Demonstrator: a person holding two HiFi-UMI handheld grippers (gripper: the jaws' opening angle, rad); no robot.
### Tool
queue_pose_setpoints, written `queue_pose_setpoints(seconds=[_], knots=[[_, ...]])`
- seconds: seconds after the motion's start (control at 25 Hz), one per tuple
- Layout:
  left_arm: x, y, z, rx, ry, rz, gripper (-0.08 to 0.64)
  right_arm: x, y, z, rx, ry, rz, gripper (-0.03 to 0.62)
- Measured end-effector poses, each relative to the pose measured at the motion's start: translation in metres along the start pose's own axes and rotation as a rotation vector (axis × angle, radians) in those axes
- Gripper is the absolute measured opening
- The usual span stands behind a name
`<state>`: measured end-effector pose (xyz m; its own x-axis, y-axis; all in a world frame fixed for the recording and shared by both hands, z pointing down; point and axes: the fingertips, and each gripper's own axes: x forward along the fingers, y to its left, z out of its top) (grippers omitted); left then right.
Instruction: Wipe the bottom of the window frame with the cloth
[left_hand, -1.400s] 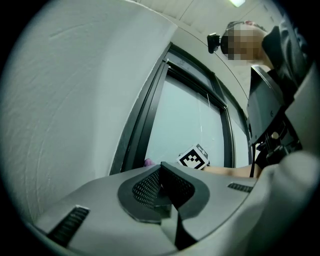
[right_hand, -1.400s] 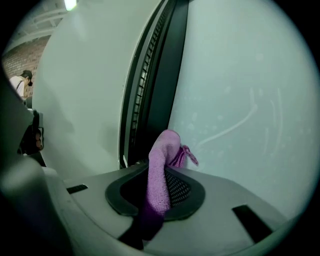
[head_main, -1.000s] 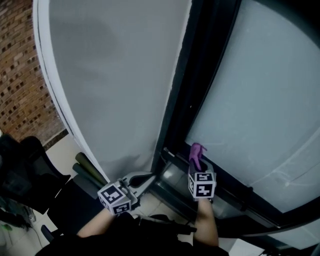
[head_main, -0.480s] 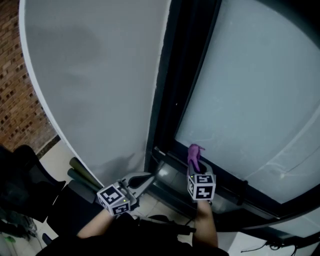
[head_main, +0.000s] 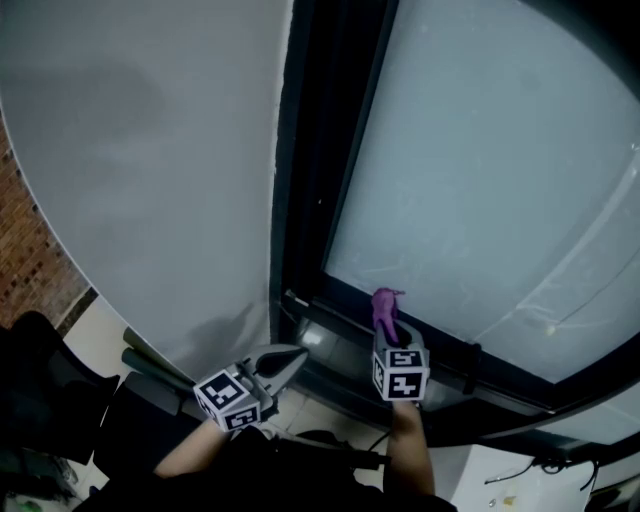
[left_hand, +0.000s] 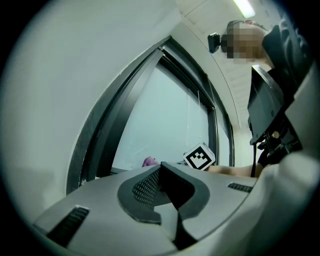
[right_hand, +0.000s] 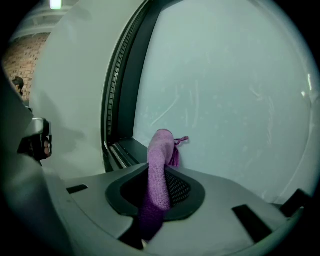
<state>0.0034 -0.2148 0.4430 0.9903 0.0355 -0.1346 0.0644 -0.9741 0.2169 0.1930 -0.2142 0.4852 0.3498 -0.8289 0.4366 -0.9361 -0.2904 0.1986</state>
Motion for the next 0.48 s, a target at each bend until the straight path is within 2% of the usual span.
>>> queue_pose_setpoints(seconds=[0.48], knots=[[0.014, -0.007, -0.005, -0.005, 0.011, -0.056, -0.008, -0.023, -0.034, -0.018, 0.058, 0.011, -0.109, 0.069]])
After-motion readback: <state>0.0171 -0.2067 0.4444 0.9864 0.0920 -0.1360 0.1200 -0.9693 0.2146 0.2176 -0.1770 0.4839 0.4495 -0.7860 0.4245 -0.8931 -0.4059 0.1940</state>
